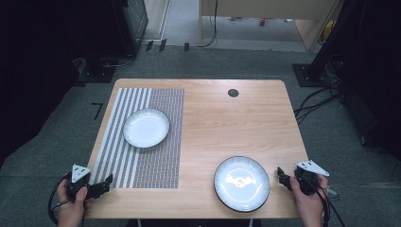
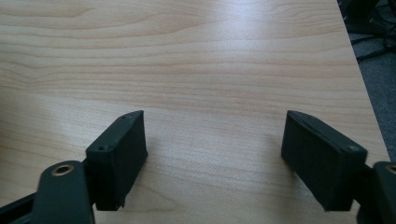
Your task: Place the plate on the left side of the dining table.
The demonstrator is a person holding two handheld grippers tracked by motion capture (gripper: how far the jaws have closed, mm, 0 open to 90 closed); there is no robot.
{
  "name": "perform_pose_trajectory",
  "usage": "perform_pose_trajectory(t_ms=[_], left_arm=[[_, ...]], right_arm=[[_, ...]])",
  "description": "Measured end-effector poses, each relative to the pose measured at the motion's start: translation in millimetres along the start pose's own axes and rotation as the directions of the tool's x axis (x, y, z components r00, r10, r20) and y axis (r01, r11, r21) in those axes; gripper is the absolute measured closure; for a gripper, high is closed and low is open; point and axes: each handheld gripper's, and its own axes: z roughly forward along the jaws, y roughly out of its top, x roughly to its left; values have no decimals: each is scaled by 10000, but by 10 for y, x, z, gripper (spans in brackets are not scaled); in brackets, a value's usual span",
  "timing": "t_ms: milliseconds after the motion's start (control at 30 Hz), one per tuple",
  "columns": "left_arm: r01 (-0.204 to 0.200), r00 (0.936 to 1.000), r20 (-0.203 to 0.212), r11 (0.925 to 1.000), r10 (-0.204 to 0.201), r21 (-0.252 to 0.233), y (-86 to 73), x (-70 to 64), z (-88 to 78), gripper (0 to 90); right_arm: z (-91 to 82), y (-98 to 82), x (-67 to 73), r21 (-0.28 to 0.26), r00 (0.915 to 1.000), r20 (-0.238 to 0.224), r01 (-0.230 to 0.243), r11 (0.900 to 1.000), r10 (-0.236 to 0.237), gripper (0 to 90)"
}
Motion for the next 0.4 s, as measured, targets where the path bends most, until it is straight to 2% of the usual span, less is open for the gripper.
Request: perform_pose_trajectory(t_ms=[67, 400], left_arm=[[3, 10000, 2, 10000, -3, 0, 0, 0, 0, 100], [3, 10000, 5, 10000, -3, -2, 0, 1, 0, 100]], right_arm=[[12, 7, -7, 103, 9998, 163, -140, 9998, 139, 144], [14, 8, -7, 122, 9997, 180, -158, 9998, 156, 142]])
